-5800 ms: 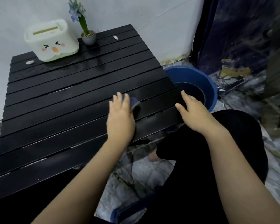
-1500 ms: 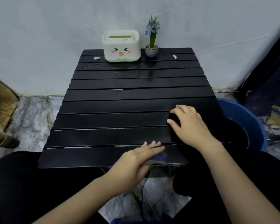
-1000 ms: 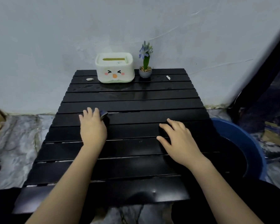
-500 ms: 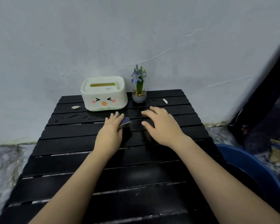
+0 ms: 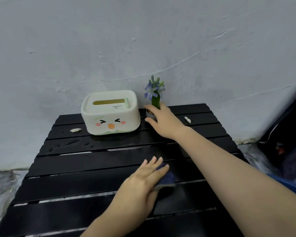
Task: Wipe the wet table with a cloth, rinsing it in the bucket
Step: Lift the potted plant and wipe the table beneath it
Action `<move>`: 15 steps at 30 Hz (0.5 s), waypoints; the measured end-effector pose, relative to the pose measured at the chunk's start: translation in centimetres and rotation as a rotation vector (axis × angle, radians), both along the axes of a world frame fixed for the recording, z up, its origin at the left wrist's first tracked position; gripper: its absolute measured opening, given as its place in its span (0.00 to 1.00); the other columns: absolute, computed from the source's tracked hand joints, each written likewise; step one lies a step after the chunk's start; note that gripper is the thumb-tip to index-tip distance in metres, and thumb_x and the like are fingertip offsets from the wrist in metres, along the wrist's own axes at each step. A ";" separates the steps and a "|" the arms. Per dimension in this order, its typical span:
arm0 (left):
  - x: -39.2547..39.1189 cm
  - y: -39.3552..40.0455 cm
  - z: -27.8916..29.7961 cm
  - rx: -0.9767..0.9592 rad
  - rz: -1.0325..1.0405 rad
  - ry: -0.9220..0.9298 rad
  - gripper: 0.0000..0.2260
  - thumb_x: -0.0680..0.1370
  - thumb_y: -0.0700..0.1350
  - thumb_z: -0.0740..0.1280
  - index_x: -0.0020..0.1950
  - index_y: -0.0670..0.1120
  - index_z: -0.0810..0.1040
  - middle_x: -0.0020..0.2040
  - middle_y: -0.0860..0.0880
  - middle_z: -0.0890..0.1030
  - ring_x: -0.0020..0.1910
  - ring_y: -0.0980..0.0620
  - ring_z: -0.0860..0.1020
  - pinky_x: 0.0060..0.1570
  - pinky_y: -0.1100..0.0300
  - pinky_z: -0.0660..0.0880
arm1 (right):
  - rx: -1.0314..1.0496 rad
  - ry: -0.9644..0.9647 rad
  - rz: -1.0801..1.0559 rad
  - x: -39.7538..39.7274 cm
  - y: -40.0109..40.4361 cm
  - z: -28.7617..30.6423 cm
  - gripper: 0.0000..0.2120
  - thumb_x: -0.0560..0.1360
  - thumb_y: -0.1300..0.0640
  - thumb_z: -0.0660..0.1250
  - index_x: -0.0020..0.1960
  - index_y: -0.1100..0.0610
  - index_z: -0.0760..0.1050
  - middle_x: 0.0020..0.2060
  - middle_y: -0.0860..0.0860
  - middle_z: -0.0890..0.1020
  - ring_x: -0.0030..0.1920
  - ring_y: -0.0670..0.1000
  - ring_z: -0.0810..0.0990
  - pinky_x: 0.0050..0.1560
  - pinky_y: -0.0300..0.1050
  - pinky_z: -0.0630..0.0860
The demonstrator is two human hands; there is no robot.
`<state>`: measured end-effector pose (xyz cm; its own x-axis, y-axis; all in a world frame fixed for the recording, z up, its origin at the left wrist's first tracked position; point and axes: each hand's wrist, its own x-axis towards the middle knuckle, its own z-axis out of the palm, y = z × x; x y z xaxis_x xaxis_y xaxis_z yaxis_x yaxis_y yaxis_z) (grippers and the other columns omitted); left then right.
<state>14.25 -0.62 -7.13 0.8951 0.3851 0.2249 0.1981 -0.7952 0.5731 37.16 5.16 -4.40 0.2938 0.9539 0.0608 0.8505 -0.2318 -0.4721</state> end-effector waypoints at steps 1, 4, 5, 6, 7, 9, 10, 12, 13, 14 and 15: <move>0.1 0.1 0.1 -0.064 0.010 -0.030 0.24 0.77 0.46 0.55 0.73 0.51 0.71 0.74 0.53 0.70 0.75 0.59 0.63 0.75 0.62 0.57 | 0.009 0.026 0.006 0.1 0.1 0.1 0.22 0.81 0.50 0.63 0.74 0.49 0.66 0.67 0.59 0.67 0.67 0.62 0.68 0.68 0.57 0.70; 1.0 1.1 0.4 -0.187 0.166 -0.138 0.23 0.77 0.42 0.59 0.73 0.51 0.71 0.73 0.53 0.71 0.74 0.61 0.65 0.75 0.59 0.60 | 0.065 0.047 0.012 0.4 -0.4 0.9 0.20 0.80 0.51 0.65 0.71 0.51 0.69 0.65 0.58 0.69 0.65 0.60 0.71 0.67 0.56 0.71; 1.7 1.5 0.5 -0.154 0.252 -0.157 0.25 0.76 0.40 0.60 0.73 0.50 0.71 0.73 0.51 0.70 0.74 0.58 0.66 0.75 0.58 0.60 | 0.095 0.041 0.010 0.6 -0.7 1.4 0.20 0.80 0.50 0.65 0.71 0.51 0.70 0.65 0.57 0.69 0.64 0.59 0.72 0.66 0.55 0.72; 2.5 1.9 0.8 -0.094 0.338 -0.159 0.25 0.76 0.40 0.60 0.74 0.50 0.69 0.75 0.49 0.69 0.75 0.54 0.65 0.75 0.57 0.59 | 0.126 0.032 0.007 1.0 -1.1 2.0 0.19 0.80 0.50 0.65 0.70 0.51 0.70 0.64 0.57 0.70 0.63 0.59 0.73 0.65 0.53 0.72; 3.6 2.2 1.1 -0.040 0.413 -0.135 0.25 0.77 0.39 0.60 0.76 0.49 0.67 0.76 0.48 0.66 0.76 0.50 0.63 0.74 0.59 0.57 | 0.153 0.022 0.002 1.4 -1.7 2.7 0.19 0.80 0.50 0.65 0.70 0.51 0.71 0.64 0.57 0.70 0.62 0.58 0.73 0.65 0.52 0.72; 6.4 2.9 1.1 0.035 0.488 -0.024 0.26 0.81 0.39 0.60 0.78 0.48 0.60 0.79 0.45 0.58 0.78 0.46 0.57 0.74 0.59 0.55 | 0.185 -0.002 -0.013 2.7 -2.9 4.2 0.19 0.80 0.50 0.65 0.70 0.51 0.71 0.64 0.56 0.70 0.63 0.57 0.73 0.66 0.50 0.71; 8.0 3.0 1.0 0.072 0.504 0.057 0.26 0.82 0.40 0.58 0.79 0.47 0.56 0.80 0.44 0.55 0.79 0.45 0.54 0.75 0.57 0.52 | 0.186 -0.018 -0.021 3.5 -3.6 4.9 0.19 0.80 0.50 0.66 0.70 0.50 0.71 0.64 0.56 0.70 0.63 0.57 0.73 0.67 0.49 0.70; 11.2 2.7 0.8 0.108 0.538 0.169 0.25 0.83 0.39 0.55 0.80 0.43 0.53 0.80 0.40 0.53 0.79 0.43 0.51 0.77 0.53 0.47 | 0.169 -0.051 -0.030 5.2 -5.0 6.0 0.19 0.80 0.50 0.66 0.69 0.50 0.71 0.64 0.56 0.70 0.63 0.56 0.73 0.66 0.46 0.69; 12.4 2.4 0.4 0.115 0.527 0.180 0.25 0.83 0.39 0.55 0.79 0.42 0.52 0.80 0.39 0.53 0.79 0.43 0.50 0.77 0.52 0.46 | 0.157 -0.065 -0.031 6.0 -5.6 6.4 0.19 0.80 0.50 0.66 0.69 0.50 0.71 0.64 0.56 0.70 0.62 0.56 0.73 0.66 0.45 0.69; 13.3 1.6 0.1 0.123 0.478 0.166 0.25 0.82 0.38 0.56 0.79 0.42 0.53 0.79 0.39 0.54 0.79 0.42 0.51 0.77 0.52 0.47 | 0.146 -0.073 -0.032 6.8 -6.2 6.7 0.19 0.79 0.50 0.66 0.69 0.50 0.71 0.64 0.56 0.70 0.63 0.56 0.73 0.66 0.46 0.69; 13.9 0.4 0.0 0.170 0.392 0.139 0.25 0.81 0.38 0.57 0.78 0.41 0.57 0.79 0.38 0.57 0.79 0.42 0.55 0.77 0.52 0.49 | 0.134 -0.078 -0.033 7.5 -6.7 6.9 0.19 0.79 0.50 0.66 0.69 0.49 0.71 0.64 0.56 0.70 0.63 0.56 0.73 0.67 0.47 0.69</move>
